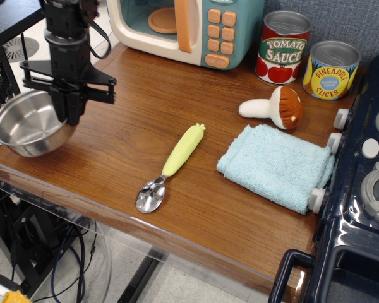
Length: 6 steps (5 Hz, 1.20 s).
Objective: Move the pot to the bottom left of the table.
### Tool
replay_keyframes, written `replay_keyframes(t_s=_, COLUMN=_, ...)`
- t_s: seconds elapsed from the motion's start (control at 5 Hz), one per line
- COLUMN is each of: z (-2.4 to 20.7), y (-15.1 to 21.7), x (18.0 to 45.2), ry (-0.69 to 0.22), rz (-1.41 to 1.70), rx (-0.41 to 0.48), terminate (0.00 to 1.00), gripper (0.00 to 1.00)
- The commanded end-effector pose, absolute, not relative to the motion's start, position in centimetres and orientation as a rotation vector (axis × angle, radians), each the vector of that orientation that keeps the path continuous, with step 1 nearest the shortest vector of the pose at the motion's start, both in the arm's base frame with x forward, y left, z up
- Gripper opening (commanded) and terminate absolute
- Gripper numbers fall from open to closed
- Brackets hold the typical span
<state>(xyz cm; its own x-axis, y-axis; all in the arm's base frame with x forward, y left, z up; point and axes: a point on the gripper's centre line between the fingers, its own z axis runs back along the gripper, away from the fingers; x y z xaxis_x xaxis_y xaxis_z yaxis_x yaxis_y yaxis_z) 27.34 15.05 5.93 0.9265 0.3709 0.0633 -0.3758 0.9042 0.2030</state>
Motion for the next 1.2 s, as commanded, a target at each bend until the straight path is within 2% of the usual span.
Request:
replay_keyframes(t_s=0.0, z=5.2, y=15.3, x=27.8, ry=0.011, rz=0.370, rx=0.252, terminate=0.00, gripper=0.00)
replay_keyframes(t_s=0.2, z=5.1, y=15.3, x=27.8, ry=0.024, rz=0.368, rx=0.250, terminate=0.00, gripper=0.00)
replay_keyframes(t_s=0.4, z=5.3, y=15.2, x=27.8, ry=0.051, rz=0.374, rx=0.258, terminate=0.00, gripper=1.00)
replay_keyframes(t_s=1.0, z=6.2, y=14.7, x=27.8, ry=0.012, rz=0.330, rx=0.260, terminate=0.00, gripper=1.00)
